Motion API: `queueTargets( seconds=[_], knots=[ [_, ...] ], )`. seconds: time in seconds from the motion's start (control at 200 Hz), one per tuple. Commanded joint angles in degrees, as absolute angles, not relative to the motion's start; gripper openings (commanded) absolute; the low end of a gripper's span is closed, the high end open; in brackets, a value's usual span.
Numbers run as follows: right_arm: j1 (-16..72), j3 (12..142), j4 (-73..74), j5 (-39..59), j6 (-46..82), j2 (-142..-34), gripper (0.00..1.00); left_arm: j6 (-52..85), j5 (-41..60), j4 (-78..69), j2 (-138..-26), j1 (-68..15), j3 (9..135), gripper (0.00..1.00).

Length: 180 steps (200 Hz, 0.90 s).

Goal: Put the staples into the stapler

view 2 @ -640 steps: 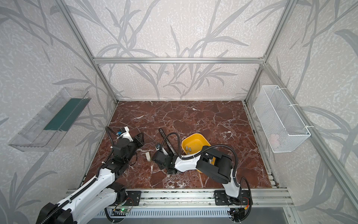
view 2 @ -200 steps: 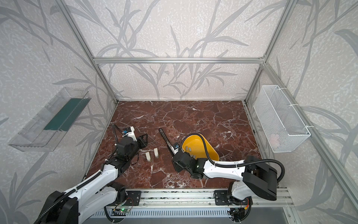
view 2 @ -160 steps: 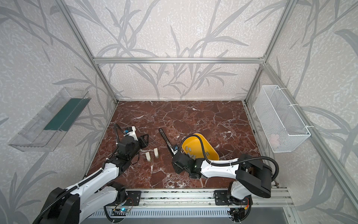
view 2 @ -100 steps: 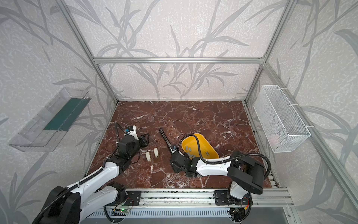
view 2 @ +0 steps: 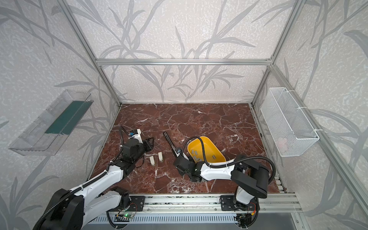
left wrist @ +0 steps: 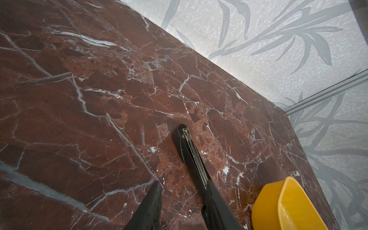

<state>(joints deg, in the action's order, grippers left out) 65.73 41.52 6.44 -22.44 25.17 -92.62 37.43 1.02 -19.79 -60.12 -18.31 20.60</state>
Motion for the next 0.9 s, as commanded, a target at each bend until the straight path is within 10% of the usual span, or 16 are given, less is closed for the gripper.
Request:
queueTargets(
  seconds=[0.0, 0.895],
  knots=[
    [65.58, 42.14, 8.58, -22.38, 24.36, -94.55, 0.56, 37.09, 1.51, -20.43, -60.38, -18.01, 22.8, 0.38],
    [65.41, 43.98, 8.81, -22.0, 27.77, -97.47, 0.12, 39.54, 11.24, 5.95, -90.19, -18.19, 48.55, 0.51]
  ],
)
